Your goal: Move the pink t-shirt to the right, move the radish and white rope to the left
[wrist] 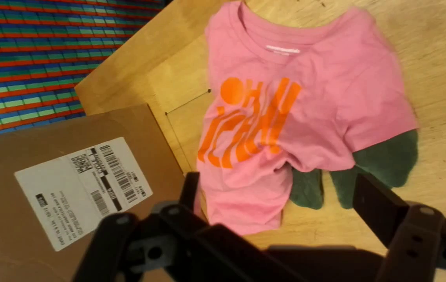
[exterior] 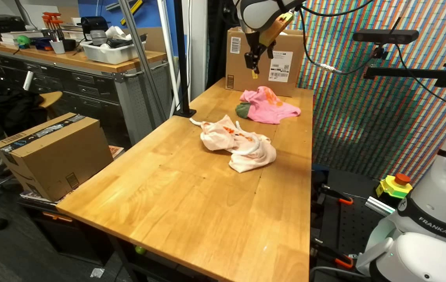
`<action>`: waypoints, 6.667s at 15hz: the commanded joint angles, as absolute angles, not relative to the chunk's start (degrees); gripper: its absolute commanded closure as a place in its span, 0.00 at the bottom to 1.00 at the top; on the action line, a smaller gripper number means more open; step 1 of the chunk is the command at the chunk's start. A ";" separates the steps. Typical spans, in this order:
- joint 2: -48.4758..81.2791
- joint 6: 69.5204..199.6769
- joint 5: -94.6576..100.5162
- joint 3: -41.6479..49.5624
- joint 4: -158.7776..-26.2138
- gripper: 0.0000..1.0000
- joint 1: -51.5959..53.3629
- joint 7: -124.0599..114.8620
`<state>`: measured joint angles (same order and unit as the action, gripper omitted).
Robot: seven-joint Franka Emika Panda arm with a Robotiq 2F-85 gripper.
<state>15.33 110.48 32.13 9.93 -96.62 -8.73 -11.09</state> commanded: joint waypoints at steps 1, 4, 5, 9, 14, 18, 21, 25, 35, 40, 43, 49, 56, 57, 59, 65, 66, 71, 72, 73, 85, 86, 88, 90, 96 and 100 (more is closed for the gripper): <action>14.36 110.62 28.43 8.27 -98.13 0.00 -7.56 -4.65; 14.62 110.53 25.11 6.46 -98.59 0.00 -7.10 3.49; 14.73 110.39 24.28 5.92 -98.58 0.00 -7.04 6.32; 16.32 109.73 21.76 4.28 -97.44 0.00 -7.20 18.20; 18.45 110.15 18.84 3.47 -97.11 0.00 -8.75 34.75; 19.84 110.90 16.02 3.40 -97.31 0.00 -10.25 44.52; 21.12 111.62 13.59 3.67 -97.36 0.00 -11.34 48.31; 22.99 113.60 10.79 4.14 -96.89 0.00 -12.69 48.98; 27.21 123.28 7.11 4.12 -96.55 0.00 -14.36 46.96; 29.20 124.57 6.64 3.93 -95.58 0.00 -15.36 48.25; 30.05 124.65 6.50 3.99 -94.86 0.00 -16.28 48.65; 31.51 124.46 6.27 3.70 -93.73 0.00 -17.95 50.80; 33.79 125.04 5.17 3.31 -92.93 0.00 -18.46 51.71; 34.17 125.37 4.97 3.30 -92.63 0.00 -18.41 51.29; 34.75 126.28 3.90 3.07 -92.12 0.00 -18.48 50.71; 36.20 127.60 4.13 3.66 -90.87 0.00 -18.34 50.26; 36.41 127.62 4.29 3.75 -90.74 0.00 -18.42 50.33; 37.15 127.37 4.93 4.15 -90.18 0.00 -18.73 50.18; 37.17 127.25 5.02 4.20 -90.12 0.00 -18.77 50.19; 37.18 127.14 5.13 4.28 -90.04 0.00 -18.77 50.17; 36.98 126.44 6.10 4.74 -88.99 0.95 -18.37 49.76; 36.86 126.50 6.20 4.81 -89.00 0.99 -18.25 49.50; 36.13 126.63 6.32 4.85 -89.37 1.00 -17.91 48.98; 34.95 127.06 6.58 4.97 -90.18 0.98 -17.36 48.13; 28.03 128.21 8.06 5.19 -93.25 0.98 -14.55 43.21; 22.94 128.87 8.33 5.09 -94.19 0.98 -12.44 37.53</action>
<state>28.24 127.48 6.87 4.65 -91.00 -14.13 42.07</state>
